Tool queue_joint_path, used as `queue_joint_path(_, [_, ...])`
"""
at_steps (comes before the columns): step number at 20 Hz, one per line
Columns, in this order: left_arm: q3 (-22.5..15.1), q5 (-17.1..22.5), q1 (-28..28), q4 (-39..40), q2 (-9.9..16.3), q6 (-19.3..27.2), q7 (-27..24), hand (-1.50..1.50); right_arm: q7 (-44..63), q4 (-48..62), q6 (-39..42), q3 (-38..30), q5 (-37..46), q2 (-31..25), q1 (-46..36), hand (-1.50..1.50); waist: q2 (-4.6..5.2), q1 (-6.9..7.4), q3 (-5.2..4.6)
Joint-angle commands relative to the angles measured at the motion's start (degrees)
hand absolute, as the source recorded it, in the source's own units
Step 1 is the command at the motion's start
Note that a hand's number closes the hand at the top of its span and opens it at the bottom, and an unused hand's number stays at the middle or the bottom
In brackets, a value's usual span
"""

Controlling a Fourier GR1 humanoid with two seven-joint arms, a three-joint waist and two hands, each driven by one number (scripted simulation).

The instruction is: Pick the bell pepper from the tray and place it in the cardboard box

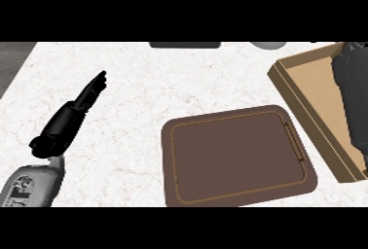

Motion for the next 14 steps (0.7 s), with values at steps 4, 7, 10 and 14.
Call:
queue_joint_path(4, [-0.2,-0.5,-1.6,0.2,-1.3,0.3,1.1,0.0,-5.9,10.5,7.7,-2.9,-1.6,-9.8,-1.0,1.5,0.14,0.11,0.0])
queue_joint_path(7, [-0.2,-0.7,0.7,-0.2,-0.6,-0.3,0.4,0.0,-6.8,14.9,14.0,-4.1,-4.0,-10.1,1.5,1.5,0.21,0.28,0.02])
queue_joint_path(10, [1.1,0.8,-0.1,-1.0,0.5,-1.9,0.8,0.0,-8.7,18.5,18.4,-5.6,-5.7,-12.7,1.4,1.5,0.13,0.37,0.02])
queue_joint_path(14, [-0.9,-0.2,2.9,-5.2,-0.9,-1.5,1.3,0.0,-16.5,23.9,21.1,-6.7,-7.0,-16.9,4.2,1.5,0.14,0.93,0.08])
